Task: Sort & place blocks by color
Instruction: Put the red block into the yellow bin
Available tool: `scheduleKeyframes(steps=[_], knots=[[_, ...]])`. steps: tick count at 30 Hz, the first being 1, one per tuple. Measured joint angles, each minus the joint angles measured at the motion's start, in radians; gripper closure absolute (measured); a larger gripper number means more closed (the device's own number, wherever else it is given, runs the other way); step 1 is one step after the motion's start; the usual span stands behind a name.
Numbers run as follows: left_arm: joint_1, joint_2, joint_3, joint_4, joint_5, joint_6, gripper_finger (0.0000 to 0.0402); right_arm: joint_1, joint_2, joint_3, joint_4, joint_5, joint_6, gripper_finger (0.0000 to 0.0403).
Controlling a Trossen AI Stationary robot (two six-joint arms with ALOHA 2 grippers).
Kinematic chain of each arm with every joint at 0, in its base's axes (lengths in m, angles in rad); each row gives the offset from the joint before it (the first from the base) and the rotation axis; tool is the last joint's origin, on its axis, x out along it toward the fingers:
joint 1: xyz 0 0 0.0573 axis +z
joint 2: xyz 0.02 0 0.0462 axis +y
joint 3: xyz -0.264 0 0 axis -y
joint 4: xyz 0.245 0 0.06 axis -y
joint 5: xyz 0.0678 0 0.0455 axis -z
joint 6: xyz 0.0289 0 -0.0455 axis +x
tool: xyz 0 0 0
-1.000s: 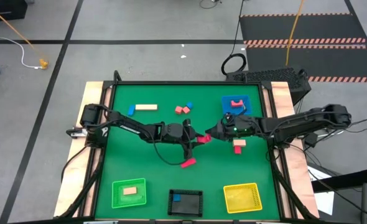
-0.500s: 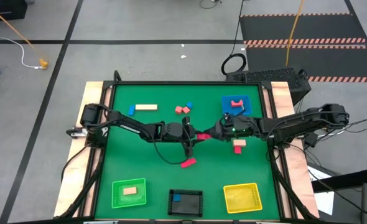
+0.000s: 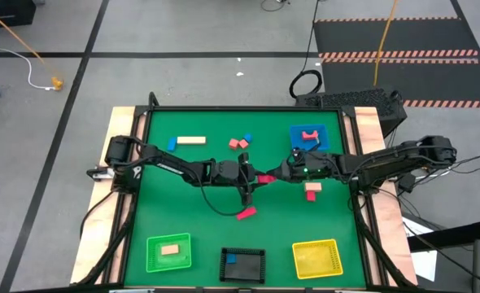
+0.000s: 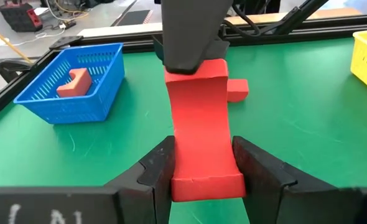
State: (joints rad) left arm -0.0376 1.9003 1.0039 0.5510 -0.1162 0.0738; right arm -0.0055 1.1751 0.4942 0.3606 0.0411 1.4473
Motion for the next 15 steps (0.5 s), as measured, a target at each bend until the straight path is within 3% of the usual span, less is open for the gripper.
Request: scheduleKeyframes(steps=[7, 15], knots=[[0.011, 0.000, 0.000, 0.002, 0.000, 0.004, 0.0257, 0.000, 0.000, 0.000, 0.002, -0.016, 0.004, 0.0183], [0.014, 0.000, -0.001, -0.001, -0.008, 0.023, 0.0257, -0.008, 0.018, 0.000, -0.003, -0.016, -0.019, 0.0286]])
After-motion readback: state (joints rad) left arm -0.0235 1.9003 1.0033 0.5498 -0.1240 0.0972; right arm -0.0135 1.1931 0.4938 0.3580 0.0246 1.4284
